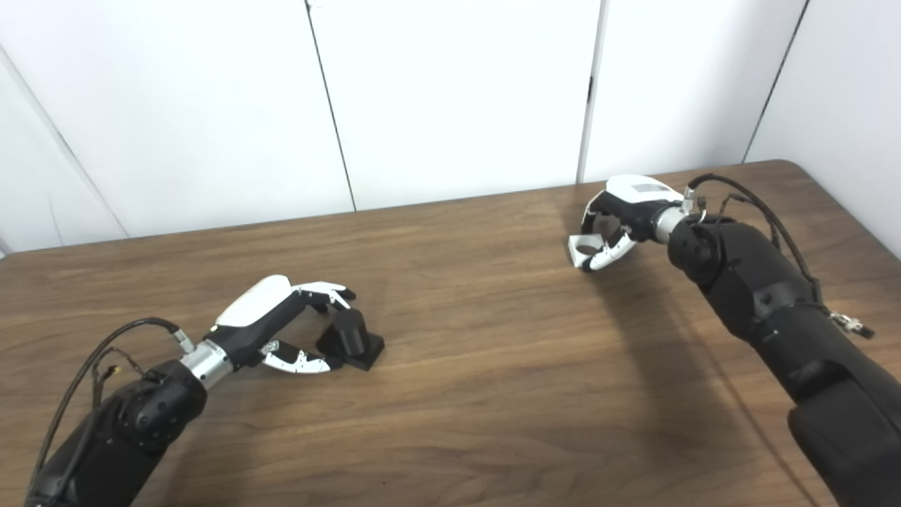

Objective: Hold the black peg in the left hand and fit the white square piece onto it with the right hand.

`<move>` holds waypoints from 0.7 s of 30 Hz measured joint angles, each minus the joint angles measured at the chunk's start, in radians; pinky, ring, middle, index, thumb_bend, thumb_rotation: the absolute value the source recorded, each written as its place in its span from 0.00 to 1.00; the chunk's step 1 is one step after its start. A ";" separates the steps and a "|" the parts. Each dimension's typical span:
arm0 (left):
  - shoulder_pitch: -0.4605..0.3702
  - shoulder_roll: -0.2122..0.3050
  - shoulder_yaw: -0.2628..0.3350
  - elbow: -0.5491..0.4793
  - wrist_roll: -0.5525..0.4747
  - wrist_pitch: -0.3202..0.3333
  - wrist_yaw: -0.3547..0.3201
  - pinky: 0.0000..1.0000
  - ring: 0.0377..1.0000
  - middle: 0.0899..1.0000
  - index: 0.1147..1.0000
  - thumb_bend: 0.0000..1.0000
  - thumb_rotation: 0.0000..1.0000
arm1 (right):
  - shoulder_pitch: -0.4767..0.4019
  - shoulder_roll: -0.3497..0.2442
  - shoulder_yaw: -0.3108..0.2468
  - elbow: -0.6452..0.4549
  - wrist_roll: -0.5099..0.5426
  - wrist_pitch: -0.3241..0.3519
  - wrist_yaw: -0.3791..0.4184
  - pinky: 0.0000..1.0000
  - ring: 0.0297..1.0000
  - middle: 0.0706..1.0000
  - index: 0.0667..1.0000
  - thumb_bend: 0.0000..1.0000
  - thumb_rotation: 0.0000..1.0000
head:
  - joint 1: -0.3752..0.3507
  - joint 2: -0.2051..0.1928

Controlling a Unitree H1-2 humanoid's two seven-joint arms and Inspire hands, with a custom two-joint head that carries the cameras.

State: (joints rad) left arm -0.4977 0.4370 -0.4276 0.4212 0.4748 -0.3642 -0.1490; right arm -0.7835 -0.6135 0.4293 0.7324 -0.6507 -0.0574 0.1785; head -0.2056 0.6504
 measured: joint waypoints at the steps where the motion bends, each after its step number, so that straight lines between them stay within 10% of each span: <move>1: 0.000 0.000 0.000 0.000 0.000 0.000 0.000 0.68 0.80 0.81 0.55 0.78 0.07 | 0.001 0.000 0.002 0.002 -0.001 -0.005 -0.019 0.71 0.80 0.76 0.45 0.52 0.14 | 0.000 0.000; 21: 0.001 0.001 -0.001 0.000 0.001 0.000 0.000 0.69 0.80 0.82 0.55 0.78 0.07 | 0.048 0.000 -0.008 0.000 -0.029 -0.065 -0.184 0.72 0.79 0.73 0.45 0.52 0.14 | 0.003 0.006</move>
State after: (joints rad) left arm -0.4971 0.4381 -0.4282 0.4209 0.4756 -0.3642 -0.1495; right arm -0.7353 -0.6138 0.4210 0.7320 -0.6799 -0.1229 -0.0057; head -0.2025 0.6566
